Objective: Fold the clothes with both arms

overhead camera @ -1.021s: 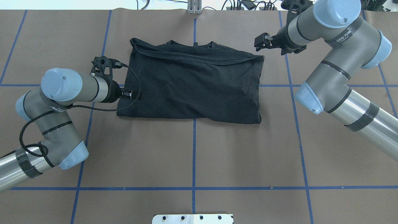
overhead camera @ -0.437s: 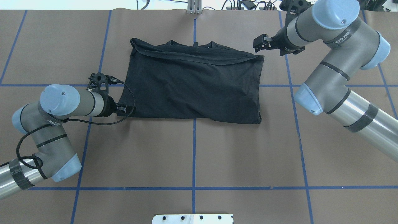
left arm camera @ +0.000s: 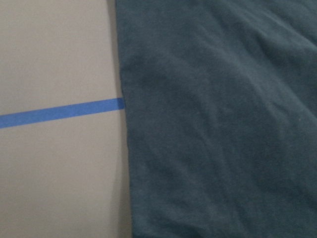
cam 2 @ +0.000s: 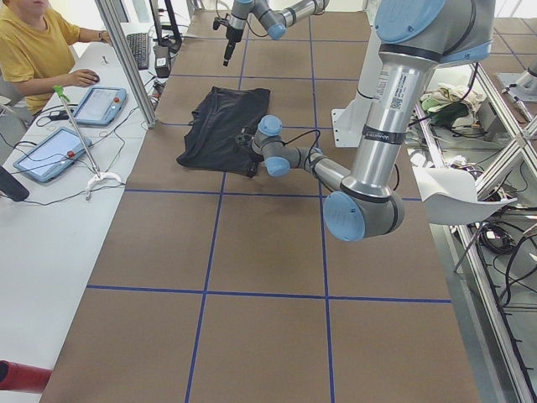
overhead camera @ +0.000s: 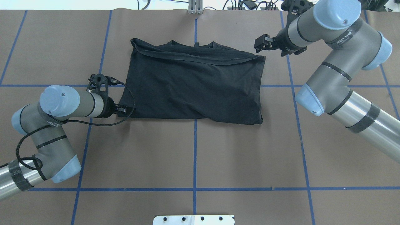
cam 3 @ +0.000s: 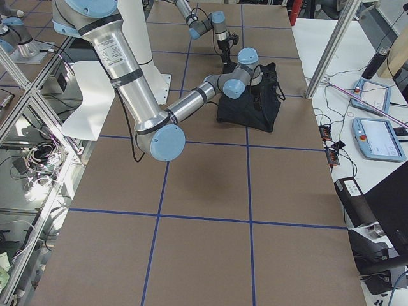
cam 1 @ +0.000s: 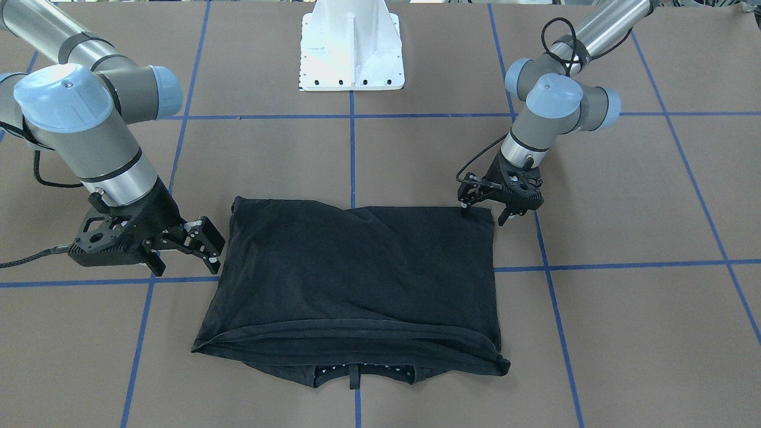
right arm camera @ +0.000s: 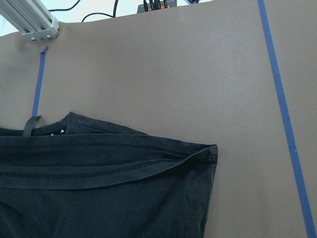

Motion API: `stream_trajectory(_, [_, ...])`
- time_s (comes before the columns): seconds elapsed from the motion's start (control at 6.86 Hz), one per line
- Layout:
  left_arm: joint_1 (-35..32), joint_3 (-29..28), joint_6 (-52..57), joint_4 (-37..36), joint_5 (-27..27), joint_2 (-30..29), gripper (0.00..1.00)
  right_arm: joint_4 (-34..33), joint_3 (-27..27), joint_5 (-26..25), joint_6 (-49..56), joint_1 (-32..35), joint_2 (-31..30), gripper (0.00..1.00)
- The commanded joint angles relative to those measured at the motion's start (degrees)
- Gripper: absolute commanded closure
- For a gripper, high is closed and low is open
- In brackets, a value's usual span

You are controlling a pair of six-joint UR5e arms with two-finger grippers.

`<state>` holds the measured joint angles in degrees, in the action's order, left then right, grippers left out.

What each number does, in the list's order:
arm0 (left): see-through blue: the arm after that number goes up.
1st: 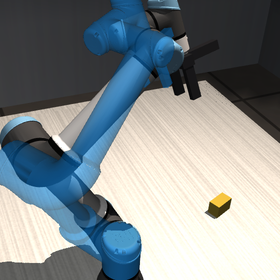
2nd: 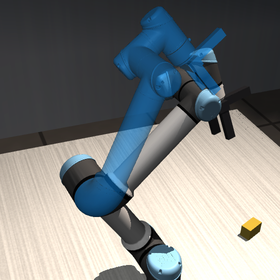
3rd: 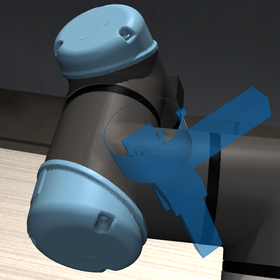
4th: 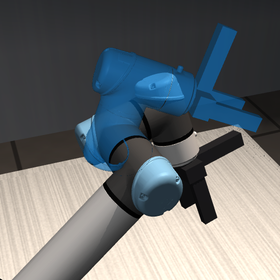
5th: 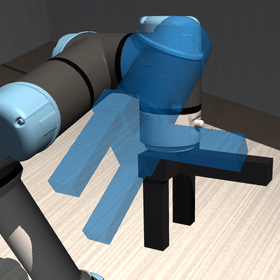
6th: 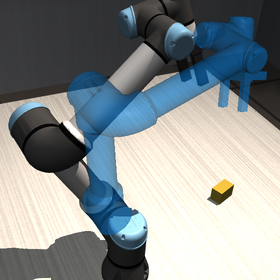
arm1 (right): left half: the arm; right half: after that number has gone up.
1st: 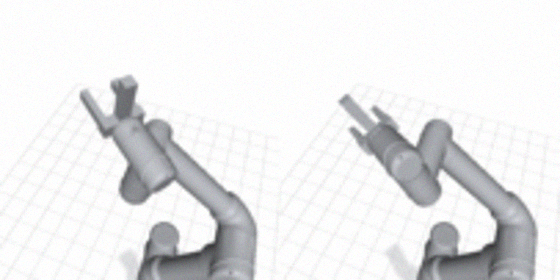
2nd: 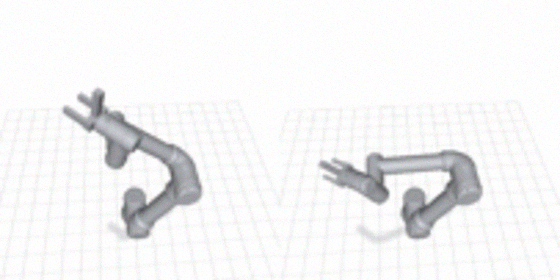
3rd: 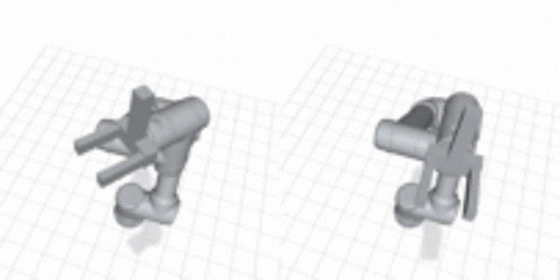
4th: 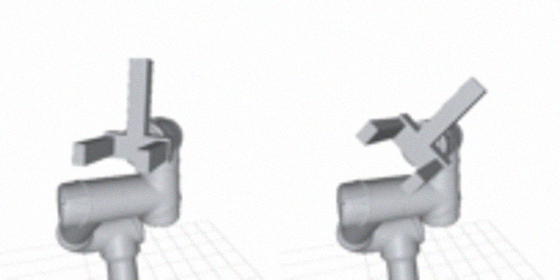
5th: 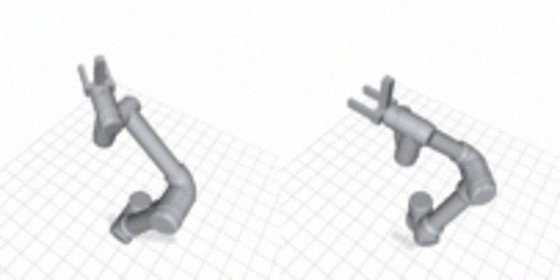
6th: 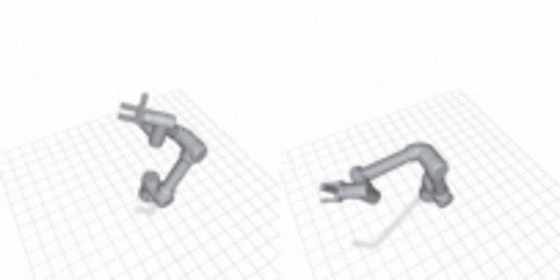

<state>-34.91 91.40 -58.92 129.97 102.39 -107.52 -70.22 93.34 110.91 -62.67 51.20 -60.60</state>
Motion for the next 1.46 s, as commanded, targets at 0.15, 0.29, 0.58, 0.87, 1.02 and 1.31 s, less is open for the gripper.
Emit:
stream_trajectory(0.15, [0.28, 0.45, -0.23, -0.15, -0.09, 0.20, 0.91, 0.00, 0.00, -0.08, 0.01, -0.05, -0.13, 0.00])
stream_trajectory(0.29, [0.37, 0.71, -0.32, -0.15, -0.26, 0.21, 1.00, 0.00, 0.00, -0.08, 0.01, -0.05, -0.13, 0.00])
stream_trajectory(0.58, [-0.33, 5.25, 2.12, -0.77, 0.43, 3.43, 1.00, 0.00, 0.00, -0.08, -0.08, -0.40, -0.04, 0.00])
stream_trajectory(0.87, [-8.02, 2.93, 17.55, -0.86, 0.00, 4.42, 1.00, 0.09, -0.09, -0.17, -0.60, -1.45, 0.40, 0.00])
stream_trajectory(1.02, [-13.55, -2.14, 25.79, -0.07, 0.17, 3.90, 1.00, 0.09, 0.00, -0.86, -0.87, -2.15, 0.57, 0.00])
stream_trajectory(1.31, [-20.78, -17.91, 31.83, 1.07, 0.09, -6.76, 1.00, 0.09, 0.09, -0.96, -0.87, -2.68, 0.75, 0.00])
